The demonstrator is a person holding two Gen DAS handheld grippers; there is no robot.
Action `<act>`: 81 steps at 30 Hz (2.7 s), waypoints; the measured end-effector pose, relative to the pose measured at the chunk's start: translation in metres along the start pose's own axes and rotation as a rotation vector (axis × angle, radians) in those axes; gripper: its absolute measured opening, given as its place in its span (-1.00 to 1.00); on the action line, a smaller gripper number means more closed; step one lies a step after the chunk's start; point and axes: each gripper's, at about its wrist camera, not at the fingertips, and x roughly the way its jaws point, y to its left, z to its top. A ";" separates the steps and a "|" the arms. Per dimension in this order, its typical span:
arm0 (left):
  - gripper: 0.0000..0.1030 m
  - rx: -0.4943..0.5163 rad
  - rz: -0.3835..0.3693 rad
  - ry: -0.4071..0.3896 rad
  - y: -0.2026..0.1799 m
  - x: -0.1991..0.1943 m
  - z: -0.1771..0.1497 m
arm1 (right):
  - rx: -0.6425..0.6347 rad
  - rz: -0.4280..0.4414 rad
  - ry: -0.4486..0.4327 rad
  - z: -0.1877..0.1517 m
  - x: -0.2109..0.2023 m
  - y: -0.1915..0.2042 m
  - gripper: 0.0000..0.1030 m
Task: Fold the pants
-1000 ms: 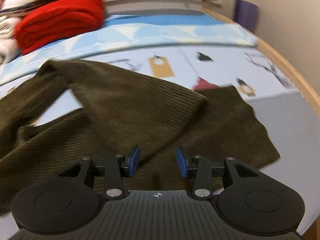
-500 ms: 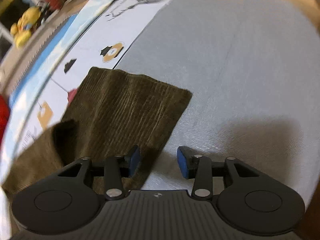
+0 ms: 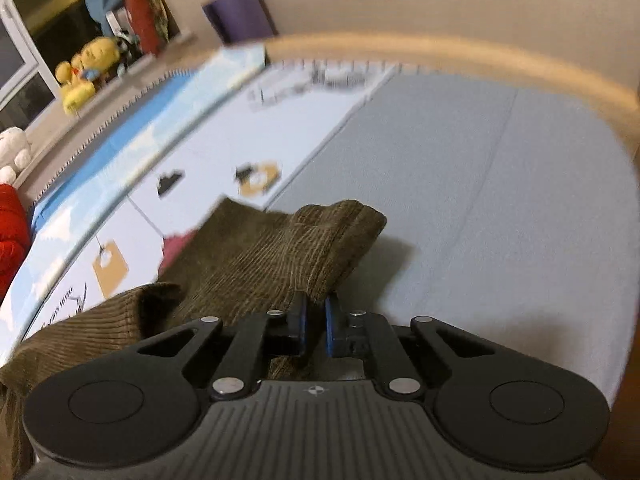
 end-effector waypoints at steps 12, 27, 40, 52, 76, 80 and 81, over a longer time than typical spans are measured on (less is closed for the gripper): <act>-0.84 0.073 0.063 0.054 0.037 -0.038 -0.063 | -0.035 -0.205 0.334 -0.025 -0.010 -0.062 -0.86; -0.33 0.110 0.155 -0.127 -0.009 -0.071 -0.032 | -0.359 -0.017 -0.042 -0.011 -0.055 0.018 -0.33; -0.66 0.288 -0.071 -0.266 -0.170 -0.033 0.032 | -1.459 0.518 0.082 -0.174 -0.062 0.160 -0.29; -0.45 0.430 -0.225 -0.183 -0.300 0.076 0.055 | -1.563 0.463 0.171 -0.169 -0.029 0.163 -0.84; -0.09 0.763 -0.633 -0.033 -0.272 0.055 0.047 | -0.331 0.140 -0.102 0.057 0.064 0.226 -0.11; -0.05 0.487 -0.525 -0.162 -0.211 0.051 0.083 | -0.074 0.042 0.102 0.006 0.119 0.153 -0.11; 0.00 0.412 -0.456 -0.189 -0.193 0.051 0.091 | 0.012 0.015 0.200 -0.001 0.138 0.140 -0.13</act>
